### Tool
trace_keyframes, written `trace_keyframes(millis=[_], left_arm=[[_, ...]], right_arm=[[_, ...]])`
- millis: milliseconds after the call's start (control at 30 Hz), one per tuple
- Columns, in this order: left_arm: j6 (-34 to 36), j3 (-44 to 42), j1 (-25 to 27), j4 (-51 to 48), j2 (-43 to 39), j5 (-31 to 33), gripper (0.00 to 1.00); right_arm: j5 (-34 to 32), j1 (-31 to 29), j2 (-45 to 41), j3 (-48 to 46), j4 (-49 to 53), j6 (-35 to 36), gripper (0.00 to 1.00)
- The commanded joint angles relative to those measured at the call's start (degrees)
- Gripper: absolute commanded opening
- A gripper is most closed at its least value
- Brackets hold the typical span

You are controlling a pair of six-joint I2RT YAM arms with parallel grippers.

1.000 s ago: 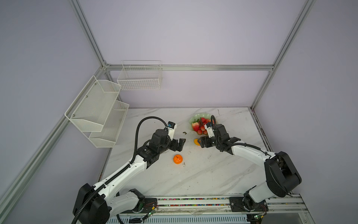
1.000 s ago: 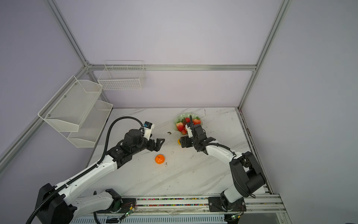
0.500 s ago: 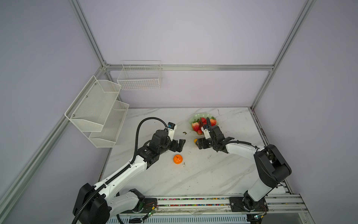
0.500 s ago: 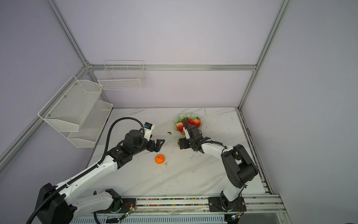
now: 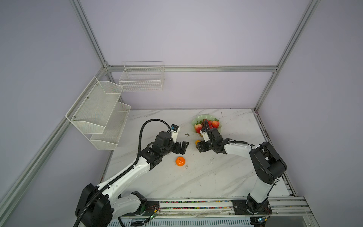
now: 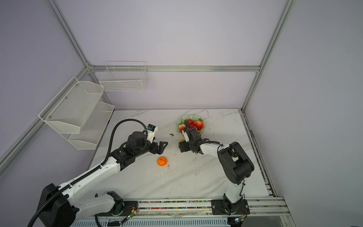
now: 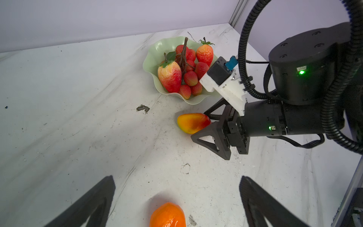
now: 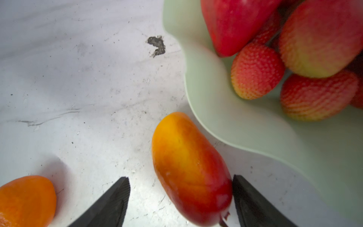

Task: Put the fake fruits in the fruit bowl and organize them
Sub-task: 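Lower the right gripper onto the mango beside the bowl and grasp it, then lift the mango with the right gripper and place it in the bowl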

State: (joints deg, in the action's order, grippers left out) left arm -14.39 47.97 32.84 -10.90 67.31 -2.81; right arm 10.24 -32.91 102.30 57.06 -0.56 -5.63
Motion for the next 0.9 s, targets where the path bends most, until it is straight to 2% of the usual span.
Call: trace_keyframes(millis=[0,167,300,600,867], left_arm=[[-0.71,-1.90,-0.28,2.47,0.28,-1.06,1.00],[-0.72,-1.90,-0.29,2.47,0.19,-1.06,1.00],[-0.55,-2.05,-0.24,2.21,-0.17,-0.81,1.00],[-0.53,-2.43,-0.32,1.86,-0.69,-0.18,1.00],[-0.53,-2.35,-0.41,1.85,-0.78,0.00,1.00]], right_arm=[[0.48,-0.75,0.92,2.06,0.33,2.12,0.83],[-0.38,-1.06,2.46,3.34,0.35,2.26,0.80],[-0.34,-1.11,3.96,5.16,0.71,1.91,0.73],[1.01,-2.27,7.73,8.86,2.96,4.05,0.72],[0.70,-2.87,5.81,8.08,2.90,3.48,0.54]])
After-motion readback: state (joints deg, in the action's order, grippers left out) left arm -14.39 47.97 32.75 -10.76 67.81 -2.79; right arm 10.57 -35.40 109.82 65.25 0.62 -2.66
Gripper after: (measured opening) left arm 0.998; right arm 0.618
